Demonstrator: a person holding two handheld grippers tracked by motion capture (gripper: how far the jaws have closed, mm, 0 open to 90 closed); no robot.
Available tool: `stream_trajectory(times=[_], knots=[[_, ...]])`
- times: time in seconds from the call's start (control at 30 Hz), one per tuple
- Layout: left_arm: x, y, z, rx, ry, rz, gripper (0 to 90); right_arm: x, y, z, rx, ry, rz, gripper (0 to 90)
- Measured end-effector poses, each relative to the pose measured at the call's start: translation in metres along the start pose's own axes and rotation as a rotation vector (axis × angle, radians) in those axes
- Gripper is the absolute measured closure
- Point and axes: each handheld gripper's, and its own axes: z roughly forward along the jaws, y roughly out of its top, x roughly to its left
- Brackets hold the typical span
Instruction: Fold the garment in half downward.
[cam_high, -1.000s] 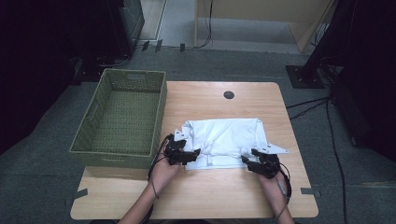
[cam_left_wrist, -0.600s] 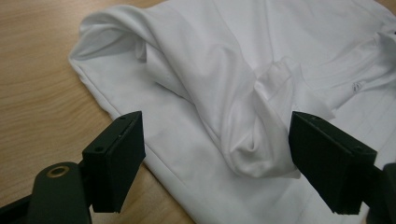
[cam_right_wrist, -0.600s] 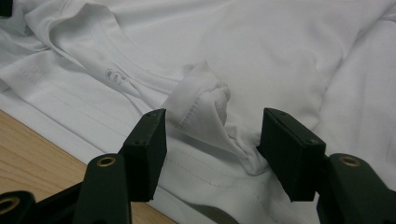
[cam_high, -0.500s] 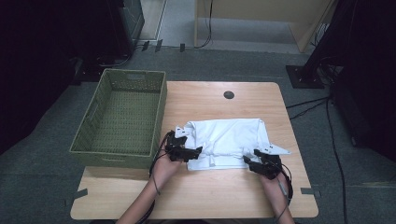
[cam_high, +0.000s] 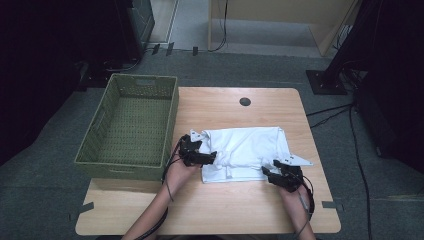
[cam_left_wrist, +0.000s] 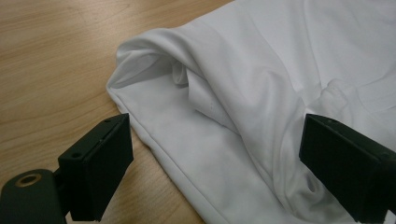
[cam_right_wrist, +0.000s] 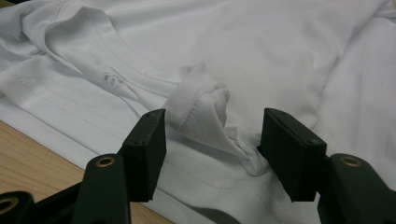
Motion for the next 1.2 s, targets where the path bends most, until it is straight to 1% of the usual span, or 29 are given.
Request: stream_trajectory(times=[0.07,0.17,0.23,0.3,0.4,0.43,0.47,0.57,0.7,0.8,0.87,1.0,1.07,1.2], knots=[[0.002,0.001,0.003,0.005,0.001,-0.013,10.3,0.000,0.000,0.000,-0.001,-0.001,0.001,41.4],[0.003,0.004,0.004,0.002,-0.006,-0.023,10.3,-0.001,0.000,-0.001,0.001,-0.005,0.005,41.3],[0.003,0.007,0.004,-0.006,-0.010,-0.020,10.3,-0.001,0.000,-0.001,0.002,-0.009,0.005,41.2],[0.005,0.009,0.006,-0.008,-0.006,-0.016,10.3,-0.001,0.000,-0.001,0.001,-0.010,0.009,41.1],[0.007,0.012,0.011,-0.015,0.007,-0.024,10.3,-0.001,0.000,-0.001,0.001,-0.012,0.009,40.7],[0.007,0.012,0.013,-0.013,0.010,-0.020,10.3,-0.001,0.000,-0.001,0.002,-0.013,0.006,40.7],[0.008,0.013,0.014,-0.018,0.003,-0.010,10.3,-0.001,0.000,-0.001,0.002,-0.014,0.006,40.6],[0.008,0.015,0.019,-0.011,0.008,-0.012,10.4,-0.001,0.000,-0.001,0.001,-0.012,0.008,40.6],[0.012,0.015,0.024,-0.024,0.008,-0.008,10.4,-0.001,0.000,-0.001,0.002,-0.011,0.008,40.6],[0.017,0.016,0.028,-0.006,0.017,-0.011,10.3,-0.001,0.000,-0.001,0.003,-0.014,0.005,40.5],[0.019,0.016,0.031,-0.011,0.014,0.000,10.3,-0.001,0.000,-0.001,0.004,-0.016,0.002,40.4],[0.020,0.018,0.035,-0.015,0.037,0.031,10.4,0.000,0.000,0.000,0.002,-0.017,0.000,40.4],[0.021,0.020,0.036,-0.017,0.042,0.036,13.6,0.000,0.000,0.000,0.002,-0.017,0.000,40.4],[0.022,0.023,0.040,-0.010,0.044,0.056,13.7,-0.001,0.000,-0.001,0.004,-0.016,0.003,40.4]])
